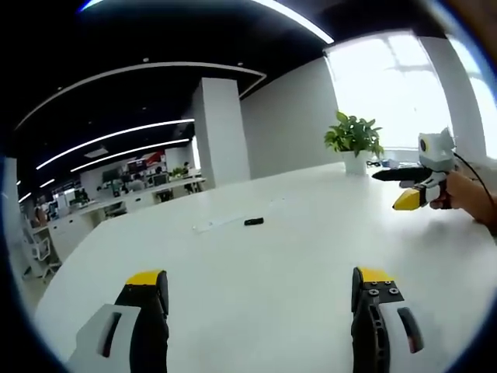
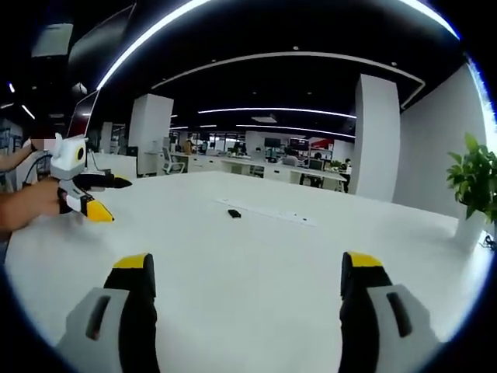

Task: Snap the two parts of the plastic buckle together until the buckle closes and remains connected.

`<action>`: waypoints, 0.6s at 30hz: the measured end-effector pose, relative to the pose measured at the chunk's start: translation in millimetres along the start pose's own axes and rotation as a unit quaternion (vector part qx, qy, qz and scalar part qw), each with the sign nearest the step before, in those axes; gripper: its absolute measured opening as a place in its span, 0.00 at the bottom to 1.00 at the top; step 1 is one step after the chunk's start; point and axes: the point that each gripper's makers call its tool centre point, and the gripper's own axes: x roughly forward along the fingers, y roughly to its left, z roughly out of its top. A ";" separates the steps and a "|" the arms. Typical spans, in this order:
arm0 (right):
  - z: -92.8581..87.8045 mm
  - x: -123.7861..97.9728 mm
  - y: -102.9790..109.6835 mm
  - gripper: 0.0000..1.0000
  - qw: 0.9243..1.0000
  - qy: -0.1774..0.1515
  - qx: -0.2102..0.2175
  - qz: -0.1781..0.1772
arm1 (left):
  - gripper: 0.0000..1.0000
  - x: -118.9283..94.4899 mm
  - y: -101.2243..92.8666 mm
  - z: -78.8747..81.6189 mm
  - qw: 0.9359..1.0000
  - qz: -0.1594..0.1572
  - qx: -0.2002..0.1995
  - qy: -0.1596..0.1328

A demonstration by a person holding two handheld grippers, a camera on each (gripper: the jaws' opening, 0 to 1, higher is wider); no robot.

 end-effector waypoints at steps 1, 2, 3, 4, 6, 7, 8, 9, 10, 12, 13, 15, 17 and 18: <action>-4.0 -1.3 -0.3 1.00 1.000 0.009 -0.006 -0.001 | 0.99 -0.5 1.1 0.8 1.000 0.001 -0.001 -0.001; -6.1 -4.0 0.2 1.00 1.000 0.012 -0.019 -0.003 | 0.99 -1.2 1.7 1.7 1.000 0.001 -0.003 -0.004; -7.4 -6.5 -0.3 1.00 0.999 0.016 -0.030 -0.008 | 0.99 -1.8 1.7 2.4 1.000 0.002 -0.004 -0.006; -6.4 -8.4 0.4 1.00 0.999 0.012 -0.035 -0.010 | 0.99 -2.0 1.7 2.8 1.000 0.002 -0.005 -0.007; -5.6 -11.0 0.6 1.00 0.999 0.011 -0.033 -0.009 | 0.99 -1.9 2.9 3.5 1.000 0.004 -0.003 -0.007; -4.6 -11.6 1.1 1.00 1.000 0.009 -0.027 -0.006 | 0.99 -2.2 3.4 4.0 1.000 0.005 -0.003 -0.009; -3.3 -13.1 2.2 1.00 1.000 0.006 -0.024 -0.005 | 0.99 -1.9 3.4 4.8 1.000 0.004 -0.003 -0.011; -1.8 -13.9 3.1 1.00 1.000 0.002 -0.021 -0.004 | 0.99 -1.8 2.6 5.0 1.000 0.001 -0.005 -0.012; -0.7 -14.0 2.9 1.00 1.000 -0.001 -0.018 -0.004 | 0.99 -1.5 1.4 4.2 1.000 0.000 -0.006 -0.011; 0.4 -14.0 3.4 1.00 1.000 -0.003 -0.013 -0.003 | 0.99 -1.7 -1.4 2.3 1.000 -0.003 -0.004 -0.006; 1.1 -14.0 3.5 1.00 1.000 -0.005 -0.010 -0.002 | 0.99 -2.6 -3.3 2.1 1.000 -0.004 -0.002 -0.007; 0.6 -15.0 3.1 1.00 1.000 -0.003 -0.006 -0.004 | 0.99 -4.8 -6.7 1.9 1.000 -0.005 0.000 -0.007; 0.2 -15.9 1.2 1.00 1.000 0.000 -0.009 -0.010 | 0.99 -7.1 -8.4 2.2 1.000 -0.003 0.004 -0.008; 0.3 -16.3 0.5 1.00 1.000 0.000 -0.008 -0.011 | 0.99 -7.7 -7.7 2.4 1.000 0.000 0.005 -0.009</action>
